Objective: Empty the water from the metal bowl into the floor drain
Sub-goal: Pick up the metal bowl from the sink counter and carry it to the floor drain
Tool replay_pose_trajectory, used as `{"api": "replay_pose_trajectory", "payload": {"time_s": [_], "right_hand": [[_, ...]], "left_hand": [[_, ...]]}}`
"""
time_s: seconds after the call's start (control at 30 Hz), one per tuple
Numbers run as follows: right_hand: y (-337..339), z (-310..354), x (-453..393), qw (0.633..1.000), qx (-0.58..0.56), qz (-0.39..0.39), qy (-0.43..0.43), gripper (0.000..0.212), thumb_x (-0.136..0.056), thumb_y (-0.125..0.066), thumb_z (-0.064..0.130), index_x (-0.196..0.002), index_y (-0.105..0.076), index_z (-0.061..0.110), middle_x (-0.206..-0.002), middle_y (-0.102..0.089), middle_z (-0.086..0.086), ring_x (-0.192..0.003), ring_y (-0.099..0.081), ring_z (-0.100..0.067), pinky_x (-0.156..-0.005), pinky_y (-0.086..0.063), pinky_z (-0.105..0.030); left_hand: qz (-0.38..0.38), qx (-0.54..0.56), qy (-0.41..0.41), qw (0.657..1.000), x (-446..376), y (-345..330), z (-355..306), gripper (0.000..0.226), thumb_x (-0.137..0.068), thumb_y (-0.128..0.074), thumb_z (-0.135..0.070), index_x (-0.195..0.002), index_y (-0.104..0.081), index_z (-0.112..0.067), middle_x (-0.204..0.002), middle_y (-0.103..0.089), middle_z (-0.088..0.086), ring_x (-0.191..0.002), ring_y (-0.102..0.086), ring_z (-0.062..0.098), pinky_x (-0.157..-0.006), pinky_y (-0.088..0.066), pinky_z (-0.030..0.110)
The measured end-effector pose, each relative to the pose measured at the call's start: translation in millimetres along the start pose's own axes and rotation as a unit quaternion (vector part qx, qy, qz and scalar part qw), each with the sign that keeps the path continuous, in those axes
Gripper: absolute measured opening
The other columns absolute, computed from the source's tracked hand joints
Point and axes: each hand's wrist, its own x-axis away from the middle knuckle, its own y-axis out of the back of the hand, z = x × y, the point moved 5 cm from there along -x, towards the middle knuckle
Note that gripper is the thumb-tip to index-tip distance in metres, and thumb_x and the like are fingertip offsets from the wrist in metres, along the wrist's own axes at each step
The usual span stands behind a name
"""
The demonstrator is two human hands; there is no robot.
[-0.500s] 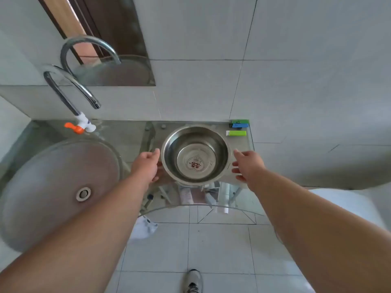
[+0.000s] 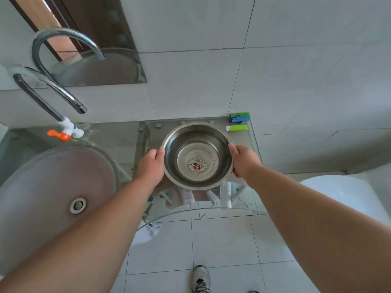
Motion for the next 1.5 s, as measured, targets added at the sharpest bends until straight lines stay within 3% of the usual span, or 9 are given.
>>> {"api": "replay_pose_trajectory", "payload": {"time_s": [0.3,0.43,0.53,0.7,1.0,1.1,1.23,1.37,1.5], "right_hand": [[7,-10,6,0.998,0.019,-0.062,0.025,0.051,-0.110,-0.035,0.050,-0.079,-0.054,0.016,-0.071,-0.054,-0.006,-0.068,-0.055,-0.027,-0.073,-0.058,-0.048],[27,-21,14,0.997,-0.002,-0.079,0.018,0.057,-0.109,-0.034,0.053,-0.090,-0.061,0.007,-0.077,-0.058,-0.012,-0.072,-0.057,-0.028,-0.081,-0.060,-0.054],[49,-32,21,0.997,-0.031,-0.077,0.005,0.056,-0.107,-0.035,0.056,-0.095,-0.064,0.010,-0.083,-0.066,-0.014,-0.076,-0.063,-0.031,-0.082,-0.061,-0.054],[100,-69,31,0.995,-0.074,-0.072,-0.001,0.055,-0.106,-0.037,0.056,-0.096,-0.064,0.009,-0.078,-0.060,-0.011,-0.064,-0.057,-0.026,-0.076,-0.064,-0.056],[218,-155,36,0.996,-0.057,-0.062,0.038,0.053,-0.105,-0.039,0.056,-0.089,-0.063,0.011,-0.072,-0.058,-0.008,-0.060,-0.054,-0.028,-0.067,-0.059,-0.047],[257,-187,38,0.996,-0.038,-0.055,0.051,0.056,-0.105,-0.039,0.055,-0.092,-0.062,0.005,-0.074,-0.058,-0.010,-0.068,-0.055,-0.030,-0.074,-0.057,-0.049],[300,-231,41,0.997,-0.027,-0.047,0.048,0.055,-0.104,-0.038,0.056,-0.086,-0.061,0.009,-0.072,-0.058,-0.009,-0.066,-0.055,-0.029,-0.065,-0.052,-0.042],[320,-261,43,0.997,-0.023,-0.058,0.035,0.051,-0.103,-0.039,0.057,-0.073,-0.051,0.018,-0.067,-0.055,-0.006,-0.063,-0.053,-0.030,-0.060,-0.046,-0.036],[323,-289,45,0.998,-0.033,-0.058,0.019,0.055,-0.102,-0.038,0.059,-0.079,-0.056,0.012,-0.071,-0.059,-0.007,-0.065,-0.055,-0.029,-0.062,-0.049,-0.038]], "left_hand": [[-0.004,0.046,0.011,0.999,13,-11,-4,0.058,-0.111,-0.042,-0.054,-0.099,-0.056,0.001,-0.090,-0.063,0.020,-0.078,-0.057,0.030,-0.071,-0.047,0.042],[-0.011,0.061,0.003,0.998,24,-20,-18,0.059,-0.109,-0.042,-0.059,-0.097,-0.056,-0.003,-0.084,-0.058,0.011,-0.077,-0.056,0.029,-0.068,-0.048,0.041],[-0.003,0.082,-0.001,0.997,38,-28,-36,0.058,-0.106,-0.043,-0.063,-0.096,-0.059,-0.009,-0.083,-0.060,0.011,-0.075,-0.060,0.029,-0.083,-0.063,0.056],[0.003,0.089,-0.013,0.996,74,-64,-70,0.055,-0.109,-0.044,-0.058,-0.103,-0.065,-0.008,-0.084,-0.060,0.013,-0.077,-0.060,0.029,-0.089,-0.061,0.063],[-0.024,0.075,-0.010,0.997,173,-169,-119,0.055,-0.112,-0.044,-0.052,-0.101,-0.066,-0.003,-0.098,-0.073,0.026,-0.078,-0.062,0.030,-0.074,-0.055,0.046],[0.005,0.102,0.029,0.994,207,-212,-129,0.053,-0.112,-0.043,-0.054,-0.104,-0.066,-0.007,-0.090,-0.071,0.020,-0.072,-0.068,0.031,-0.070,-0.065,0.055],[0.026,0.115,0.050,0.992,243,-265,-140,0.048,-0.113,-0.042,-0.052,-0.104,-0.064,-0.011,-0.082,-0.064,0.014,-0.055,-0.060,0.024,-0.042,-0.051,0.029],[0.041,0.124,0.069,0.989,263,-298,-146,0.040,-0.115,-0.041,-0.046,-0.102,-0.062,-0.015,-0.087,-0.060,0.010,-0.068,-0.057,0.022,-0.042,-0.051,0.028],[0.040,0.099,0.077,0.991,271,-318,-144,0.041,-0.114,-0.039,-0.046,-0.103,-0.060,-0.013,-0.090,-0.060,0.010,-0.066,-0.057,0.023,-0.047,-0.053,0.031]]}}
